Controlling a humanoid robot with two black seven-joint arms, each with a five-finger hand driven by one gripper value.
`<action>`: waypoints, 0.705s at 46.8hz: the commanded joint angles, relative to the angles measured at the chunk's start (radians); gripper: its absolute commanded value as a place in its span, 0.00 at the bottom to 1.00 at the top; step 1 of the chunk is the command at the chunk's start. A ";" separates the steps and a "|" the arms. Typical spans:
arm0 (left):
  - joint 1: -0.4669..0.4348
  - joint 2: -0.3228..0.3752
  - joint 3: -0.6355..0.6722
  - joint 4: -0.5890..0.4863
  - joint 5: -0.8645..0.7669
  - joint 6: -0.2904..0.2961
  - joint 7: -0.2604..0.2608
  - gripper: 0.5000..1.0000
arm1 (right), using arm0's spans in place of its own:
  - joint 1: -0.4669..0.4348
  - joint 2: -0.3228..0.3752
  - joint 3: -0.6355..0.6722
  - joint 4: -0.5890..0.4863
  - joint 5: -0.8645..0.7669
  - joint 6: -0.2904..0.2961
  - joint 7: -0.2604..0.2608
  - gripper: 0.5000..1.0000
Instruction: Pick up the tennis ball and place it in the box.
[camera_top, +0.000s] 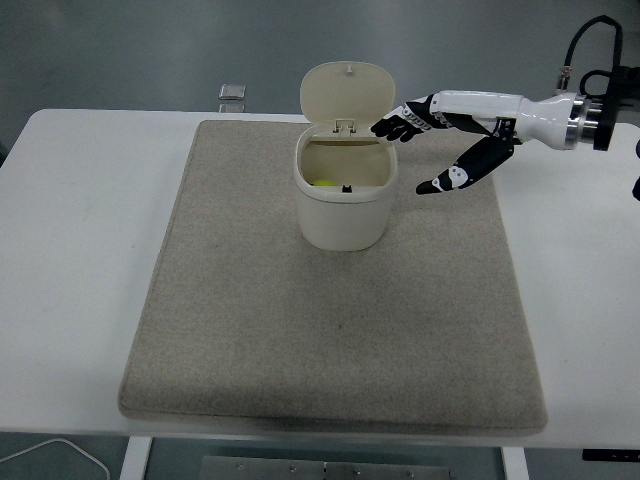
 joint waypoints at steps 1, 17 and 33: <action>0.000 0.000 0.000 0.000 0.000 0.000 0.000 0.98 | -0.001 -0.026 0.000 0.000 0.027 0.037 -0.002 0.81; 0.001 0.000 0.000 0.000 0.000 0.000 0.000 0.98 | -0.055 -0.040 0.000 -0.061 0.355 0.016 -0.168 0.81; 0.001 0.000 0.000 0.000 0.000 0.000 0.000 0.98 | -0.130 -0.004 -0.002 -0.106 0.654 -0.179 -0.189 0.81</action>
